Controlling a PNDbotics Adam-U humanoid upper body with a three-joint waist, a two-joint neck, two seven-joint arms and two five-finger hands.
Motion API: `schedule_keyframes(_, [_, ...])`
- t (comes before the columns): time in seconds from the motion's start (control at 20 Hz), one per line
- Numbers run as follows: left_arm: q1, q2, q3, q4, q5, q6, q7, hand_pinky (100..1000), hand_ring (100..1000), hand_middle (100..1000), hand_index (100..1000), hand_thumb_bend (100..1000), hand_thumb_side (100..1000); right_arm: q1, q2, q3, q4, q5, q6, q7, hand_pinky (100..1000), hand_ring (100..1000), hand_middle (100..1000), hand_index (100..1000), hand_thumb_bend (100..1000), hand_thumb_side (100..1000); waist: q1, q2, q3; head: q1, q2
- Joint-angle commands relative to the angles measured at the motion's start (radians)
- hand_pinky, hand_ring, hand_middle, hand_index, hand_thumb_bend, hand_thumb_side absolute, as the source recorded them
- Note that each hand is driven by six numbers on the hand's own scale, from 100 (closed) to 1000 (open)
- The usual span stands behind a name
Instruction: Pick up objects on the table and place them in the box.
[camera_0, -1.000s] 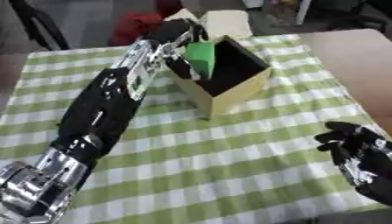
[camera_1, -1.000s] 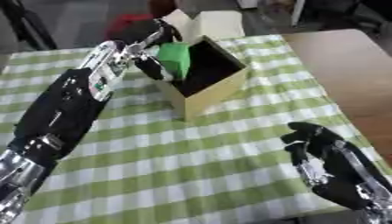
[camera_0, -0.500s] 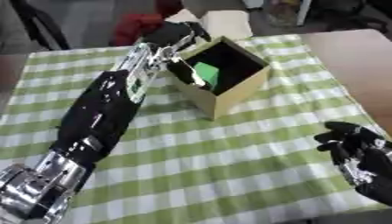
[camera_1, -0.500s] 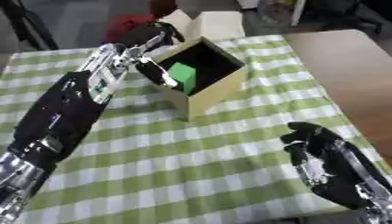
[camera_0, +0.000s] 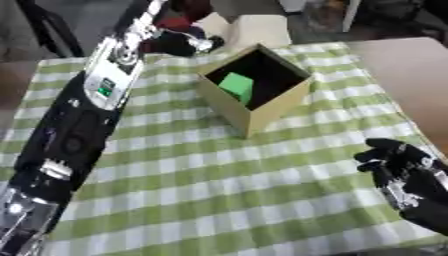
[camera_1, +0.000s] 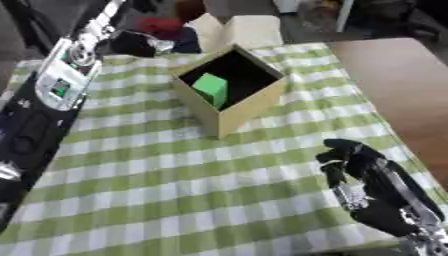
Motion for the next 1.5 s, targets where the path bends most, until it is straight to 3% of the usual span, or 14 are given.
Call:
schedule_keyframes(0.05, [0.044,0.065,0.043,-0.131,0.112,0.033,0.046,716,636,638,744,661,229,-0.002,-0.018,-0.012,-0.014,-0.001,-0.002,-0.007,706,772,623,847,100,331,-0.005,-0.017,0.009,-0.01,0.0])
schedule_keyframes(0.25, [0.177,0.089,0.086,-0.275,0.186,0.056,0.081,717,637,638,746,657,232,-0.001,-0.019,-0.016,-0.015,0.0,-0.003,-0.011,706,772,623,847,100,330,-0.007,-0.016,0.025,-0.014,-0.002])
schedule_keyframes(0.45, [0.308,0.103,0.127,-0.404,0.195,0.067,0.096,718,638,637,748,653,228,0.0,-0.019,-0.02,-0.016,0.002,-0.003,-0.016,706,772,622,847,100,329,-0.009,-0.014,0.035,-0.017,-0.002])
schedule_keyframes(0.75, [0.456,0.079,0.182,-0.495,0.189,0.083,0.148,717,632,626,743,635,226,0.002,-0.018,-0.023,-0.015,0.003,-0.003,-0.02,706,772,622,847,100,328,-0.012,-0.016,0.053,-0.023,0.002])
schedule_keyframes(1.05, [0.52,0.039,0.209,-0.497,0.231,0.082,0.197,716,627,621,739,620,236,0.007,-0.017,-0.025,-0.016,0.003,-0.005,-0.022,707,772,623,847,100,327,-0.02,-0.018,0.069,-0.019,0.003])
schedule_keyframes(1.5, [0.54,0.023,0.213,-0.484,0.25,0.07,0.198,716,626,622,740,615,242,0.009,-0.015,-0.025,-0.016,0.003,-0.006,-0.022,707,772,623,847,100,327,-0.023,-0.018,0.076,-0.022,0.006])
